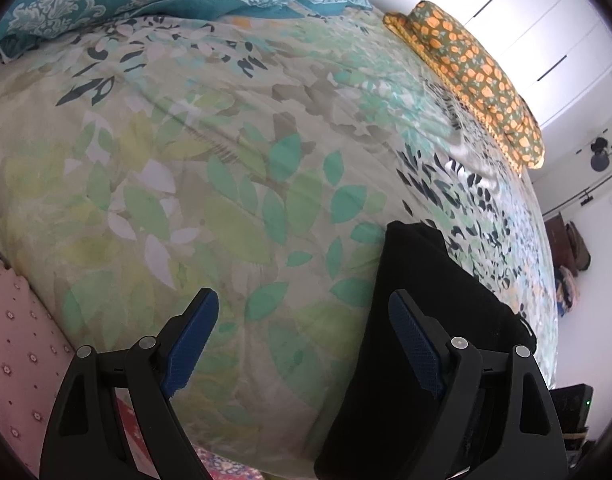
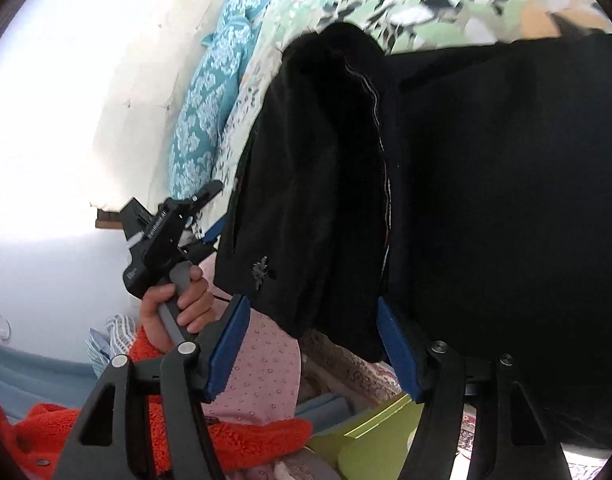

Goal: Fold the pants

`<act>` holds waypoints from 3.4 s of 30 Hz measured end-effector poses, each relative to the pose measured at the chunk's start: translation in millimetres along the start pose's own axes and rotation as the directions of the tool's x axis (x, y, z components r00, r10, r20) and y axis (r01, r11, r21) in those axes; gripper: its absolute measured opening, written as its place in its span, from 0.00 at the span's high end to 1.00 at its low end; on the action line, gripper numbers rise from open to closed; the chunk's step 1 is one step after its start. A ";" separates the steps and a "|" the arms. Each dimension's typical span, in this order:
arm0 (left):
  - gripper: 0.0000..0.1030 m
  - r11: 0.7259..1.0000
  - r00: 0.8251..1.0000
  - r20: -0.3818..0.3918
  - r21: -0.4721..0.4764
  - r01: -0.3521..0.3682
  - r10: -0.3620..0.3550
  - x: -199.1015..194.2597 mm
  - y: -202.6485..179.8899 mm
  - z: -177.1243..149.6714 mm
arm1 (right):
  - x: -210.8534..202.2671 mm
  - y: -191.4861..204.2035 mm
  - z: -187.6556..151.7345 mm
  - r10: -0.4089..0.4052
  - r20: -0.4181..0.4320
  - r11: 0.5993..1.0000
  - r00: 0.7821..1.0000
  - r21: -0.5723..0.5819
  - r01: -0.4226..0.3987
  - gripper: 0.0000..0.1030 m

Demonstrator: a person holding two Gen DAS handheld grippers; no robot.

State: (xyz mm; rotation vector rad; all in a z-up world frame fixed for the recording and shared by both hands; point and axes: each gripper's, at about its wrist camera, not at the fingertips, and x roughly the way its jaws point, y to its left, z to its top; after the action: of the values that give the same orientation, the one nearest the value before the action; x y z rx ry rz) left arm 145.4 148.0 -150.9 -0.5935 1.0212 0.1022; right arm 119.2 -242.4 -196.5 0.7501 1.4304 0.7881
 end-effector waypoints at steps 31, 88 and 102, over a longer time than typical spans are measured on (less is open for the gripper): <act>0.15 1.000 1.000 -0.013 0.023 -0.006 0.007 2.1 -5.5 -4.1 | -140.3 90.8 -7.7 -0.238 0.162 0.898 0.958 -0.339 0.280 0.84; 0.15 0.655 0.986 -0.129 0.755 0.027 0.107 20.8 -183.1 -147.0 | -93.2 3.6 -47.5 -0.682 0.176 0.679 0.710 -0.208 0.704 0.84; 0.11 0.671 0.987 -0.125 0.741 0.025 0.102 13.6 -176.1 -144.3 | -108.6 -4.5 -60.5 -0.641 0.190 0.733 0.744 -0.139 0.666 0.84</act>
State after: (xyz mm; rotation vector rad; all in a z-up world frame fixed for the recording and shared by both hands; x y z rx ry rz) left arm 102.8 -76.0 -143.5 0.1860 1.1213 -0.3300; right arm 60.0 -336.6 -141.0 0.0959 1.3412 0.3042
